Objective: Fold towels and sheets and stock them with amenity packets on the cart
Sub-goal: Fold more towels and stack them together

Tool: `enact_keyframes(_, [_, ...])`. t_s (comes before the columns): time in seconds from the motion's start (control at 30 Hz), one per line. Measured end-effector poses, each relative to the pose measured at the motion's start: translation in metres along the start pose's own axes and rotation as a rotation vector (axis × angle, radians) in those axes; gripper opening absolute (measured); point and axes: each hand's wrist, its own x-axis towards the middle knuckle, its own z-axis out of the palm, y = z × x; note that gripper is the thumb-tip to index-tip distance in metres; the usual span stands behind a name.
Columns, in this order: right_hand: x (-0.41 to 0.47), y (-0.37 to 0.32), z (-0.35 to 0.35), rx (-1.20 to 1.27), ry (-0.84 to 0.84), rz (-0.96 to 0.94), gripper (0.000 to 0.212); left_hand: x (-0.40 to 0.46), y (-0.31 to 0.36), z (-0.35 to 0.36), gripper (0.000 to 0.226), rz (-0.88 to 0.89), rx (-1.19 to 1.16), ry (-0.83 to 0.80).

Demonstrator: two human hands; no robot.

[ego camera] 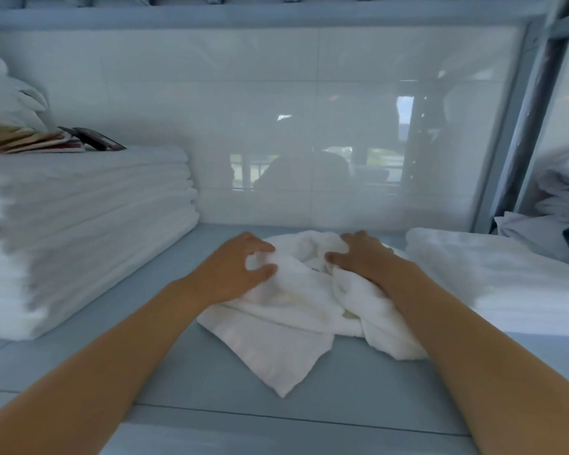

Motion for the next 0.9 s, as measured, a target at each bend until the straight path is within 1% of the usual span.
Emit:
enact_keyframes(0.1, [-0.004,0.001,-0.001,0.031,-0.028,-0.018,0.087,-0.005,0.007,0.009,0.072,-0.029,0.051,-0.254])
enact_keyframes(0.17, [-0.013,-0.002,-0.008,-0.011,-0.082,-0.029,0.084,-0.006,0.007,0.011,0.079,-0.061,0.081,-0.355])
enact_keyframes(0.2, [-0.019,-0.006,-0.015,-0.059,-0.119,-0.026,0.081,-0.006,0.006,0.011,0.076,-0.083,0.095,-0.372])
enact_keyframes(0.27, [-0.036,-0.014,-0.038,-0.168,-0.203,0.030,0.075,-0.002,0.001,0.008,0.064,-0.104,0.209,-0.306])
enact_keyframes(0.33, [-0.053,-0.020,-0.061,-0.250,-0.303,0.095,0.069,0.002,-0.004,-0.001,0.063,-0.158,0.424,-0.209])
enact_keyframes(0.37, [-0.059,-0.022,-0.071,-0.272,-0.301,0.117,0.069,0.003,-0.007,-0.008,0.063,-0.203,0.503,-0.171])
enact_keyframes(0.4, [-0.063,-0.025,-0.077,-0.273,-0.234,0.122,0.068,0.003,-0.009,-0.013,0.062,-0.242,0.542,-0.136])
enact_keyframes(0.47, [-0.064,-0.026,-0.081,-0.266,0.061,0.089,0.066,0.001,-0.009,-0.021,0.055,-0.282,0.515,-0.070])
enact_keyframes(0.5, [-0.062,-0.028,-0.078,-0.263,0.182,0.003,0.065,0.000,-0.005,-0.024,0.051,-0.284,0.463,-0.043])
enact_keyframes(0.53, [-0.060,-0.031,-0.073,-0.201,0.191,-0.110,0.064,-0.001,0.002,-0.027,0.045,-0.282,0.395,-0.024])
enact_keyframes(0.57, [-0.058,-0.036,-0.065,-0.098,0.111,-0.227,0.064,-0.004,0.010,-0.031,0.039,-0.285,0.321,-0.022])
enact_keyframes(0.6, [-0.059,-0.042,-0.055,0.020,-0.005,-0.325,0.065,-0.008,0.019,-0.035,0.033,-0.290,0.263,-0.039])
enact_keyframes(0.63, [-0.062,-0.047,-0.046,0.099,-0.101,-0.385,0.064,-0.015,0.026,-0.039,0.028,-0.295,0.241,-0.077])
enact_keyframes(0.67, [-0.064,-0.052,-0.037,0.123,-0.148,-0.426,0.064,-0.024,0.034,-0.043,0.027,-0.304,0.257,-0.127])
enact_keyframes(0.73, [-0.068,-0.063,-0.025,0.075,-0.166,-0.470,0.063,-0.051,0.043,-0.046,0.035,-0.345,0.329,-0.253])
enact_keyframes(0.8, [-0.079,-0.075,-0.024,0.058,-0.230,-0.481,0.061,-0.083,0.046,-0.046,0.052,-0.361,0.351,-0.345])
enact_keyframes(0.83, [-0.086,-0.080,-0.025,0.035,-0.283,-0.496,0.057,-0.099,0.046,-0.045,0.060,-0.348,0.331,-0.358])
enact_keyframes(0.9, [-0.095,-0.087,-0.024,-0.056,-0.339,-0.548,0.043,-0.124,0.047,-0.047,0.071,-0.295,0.243,-0.311])
